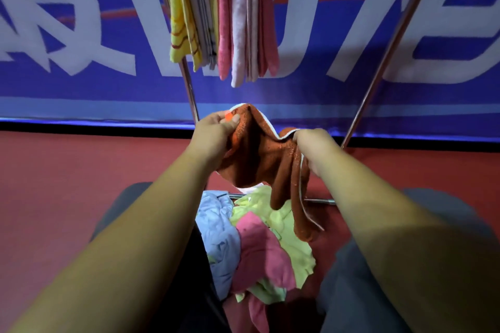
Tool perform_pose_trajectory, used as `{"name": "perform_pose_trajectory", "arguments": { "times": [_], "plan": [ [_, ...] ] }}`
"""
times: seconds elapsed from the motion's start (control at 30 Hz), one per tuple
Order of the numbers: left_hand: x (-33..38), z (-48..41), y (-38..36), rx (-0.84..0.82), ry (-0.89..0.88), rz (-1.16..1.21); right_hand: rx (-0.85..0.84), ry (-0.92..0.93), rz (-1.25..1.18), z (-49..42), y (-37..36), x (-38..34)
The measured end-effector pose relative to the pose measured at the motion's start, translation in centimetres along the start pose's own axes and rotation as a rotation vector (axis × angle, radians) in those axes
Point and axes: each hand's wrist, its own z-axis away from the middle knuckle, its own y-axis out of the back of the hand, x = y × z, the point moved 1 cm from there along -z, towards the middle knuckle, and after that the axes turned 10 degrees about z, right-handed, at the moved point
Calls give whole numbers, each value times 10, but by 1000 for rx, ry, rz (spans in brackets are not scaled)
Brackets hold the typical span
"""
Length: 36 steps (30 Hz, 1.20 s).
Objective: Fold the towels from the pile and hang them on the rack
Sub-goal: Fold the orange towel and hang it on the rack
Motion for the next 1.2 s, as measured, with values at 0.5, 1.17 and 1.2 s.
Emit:
{"name": "perform_pose_trajectory", "arguments": {
  "times": [0.5,1.17,1.2],
  "plan": [
    [-10,6,-21,-142,-15,-114,-430,162,106,10,-25,-3],
    [-18,-10,-2,-125,-142,-918,352,166,-322,-50,11,13],
    [-17,-11,1,-144,-145,-1001,392,153,-352,-50,15,14]
  ]
}}
